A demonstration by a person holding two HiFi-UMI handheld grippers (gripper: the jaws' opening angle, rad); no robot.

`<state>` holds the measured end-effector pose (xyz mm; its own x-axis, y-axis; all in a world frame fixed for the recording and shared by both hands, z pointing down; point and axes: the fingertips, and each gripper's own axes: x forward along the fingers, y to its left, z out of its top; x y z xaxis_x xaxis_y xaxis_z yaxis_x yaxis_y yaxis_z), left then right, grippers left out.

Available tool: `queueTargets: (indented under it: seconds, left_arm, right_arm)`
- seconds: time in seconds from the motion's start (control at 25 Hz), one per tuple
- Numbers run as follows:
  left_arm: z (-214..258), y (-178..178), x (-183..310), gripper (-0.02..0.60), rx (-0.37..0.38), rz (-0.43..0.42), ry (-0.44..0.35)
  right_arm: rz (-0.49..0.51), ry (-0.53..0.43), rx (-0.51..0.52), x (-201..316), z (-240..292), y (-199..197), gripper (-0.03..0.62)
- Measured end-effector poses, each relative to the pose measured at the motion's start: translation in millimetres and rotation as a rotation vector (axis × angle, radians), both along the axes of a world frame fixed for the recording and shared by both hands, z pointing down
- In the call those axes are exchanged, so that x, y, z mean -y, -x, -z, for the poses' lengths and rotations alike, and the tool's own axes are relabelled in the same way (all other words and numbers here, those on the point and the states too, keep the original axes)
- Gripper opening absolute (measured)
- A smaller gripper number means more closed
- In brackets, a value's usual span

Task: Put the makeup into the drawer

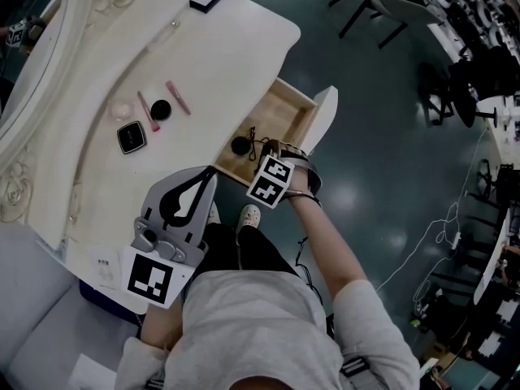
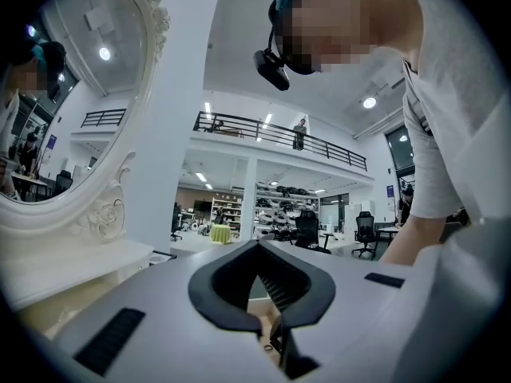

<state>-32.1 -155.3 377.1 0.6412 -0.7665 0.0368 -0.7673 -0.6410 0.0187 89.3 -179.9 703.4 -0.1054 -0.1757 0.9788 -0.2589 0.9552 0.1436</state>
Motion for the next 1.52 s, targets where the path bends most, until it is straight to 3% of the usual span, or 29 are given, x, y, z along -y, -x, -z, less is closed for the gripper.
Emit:
queueTargets:
  seconds: [0.56,1.12,1.52]
  left_arm:
    - [-4.5,17.8,-2.8,0.012,0.01,0.038,0.012]
    - [-10.0,26.5,-3.3,0.012,0.028,0.06,0.029]
    - [-11.4,27.1,-8.7,0.012,0.035,0.072,0.032]
  right_arm:
    - [0.174,0.137,-0.175,-8.5,-43.8,2.2,0.314]
    - [0.164,0.194,-0.188,-11.3,-55.8,-1.9,0.314]
    - [0.149,0.186,-0.167,-8.8,-54.7,-0.2,0.314]
